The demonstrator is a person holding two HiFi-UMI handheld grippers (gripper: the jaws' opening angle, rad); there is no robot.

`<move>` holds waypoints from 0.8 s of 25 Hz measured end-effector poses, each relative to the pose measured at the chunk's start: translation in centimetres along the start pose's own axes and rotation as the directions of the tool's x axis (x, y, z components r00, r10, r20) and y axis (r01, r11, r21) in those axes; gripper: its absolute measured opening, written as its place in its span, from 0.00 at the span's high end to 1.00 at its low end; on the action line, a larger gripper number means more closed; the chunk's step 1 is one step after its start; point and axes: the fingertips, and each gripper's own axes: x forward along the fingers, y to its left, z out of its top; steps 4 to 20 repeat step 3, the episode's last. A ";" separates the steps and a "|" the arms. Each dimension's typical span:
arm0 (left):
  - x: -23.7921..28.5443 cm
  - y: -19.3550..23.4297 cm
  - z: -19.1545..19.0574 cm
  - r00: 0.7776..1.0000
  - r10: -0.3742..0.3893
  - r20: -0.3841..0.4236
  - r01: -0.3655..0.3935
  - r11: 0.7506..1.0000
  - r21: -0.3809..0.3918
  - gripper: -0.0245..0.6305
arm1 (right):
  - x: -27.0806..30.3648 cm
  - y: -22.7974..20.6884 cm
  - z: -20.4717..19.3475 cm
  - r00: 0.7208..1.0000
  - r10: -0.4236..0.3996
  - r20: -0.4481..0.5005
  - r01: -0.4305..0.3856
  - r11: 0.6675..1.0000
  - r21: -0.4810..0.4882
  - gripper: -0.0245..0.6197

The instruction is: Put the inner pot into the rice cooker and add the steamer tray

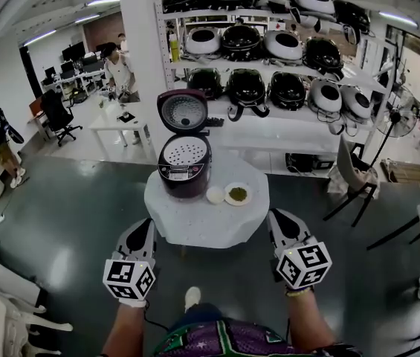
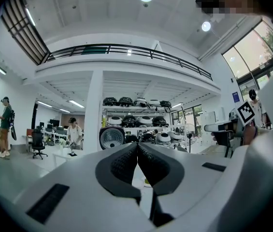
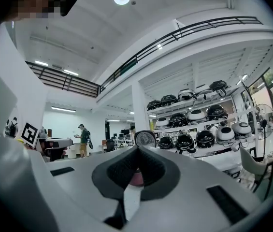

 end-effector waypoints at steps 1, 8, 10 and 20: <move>0.1 -0.1 -0.1 1.000 -0.002 0.000 0.002 1.000 0.000 0.93 | 0.1 0.1 0.0 1.000 0.003 -0.001 -0.003 1.000 -0.002 0.96; 0.1 -0.1 -0.3 1.000 -0.006 -0.002 0.006 1.000 -0.005 0.93 | 0.3 0.2 -0.1 1.000 0.009 -0.002 -0.009 1.000 -0.005 0.96; 0.1 -0.1 -0.3 1.000 -0.006 -0.002 0.006 1.000 -0.005 0.93 | 0.3 0.2 -0.1 1.000 0.009 -0.002 -0.009 1.000 -0.005 0.96; 0.1 -0.1 -0.3 1.000 -0.006 -0.002 0.006 1.000 -0.005 0.93 | 0.3 0.2 -0.1 1.000 0.009 -0.002 -0.009 1.000 -0.005 0.96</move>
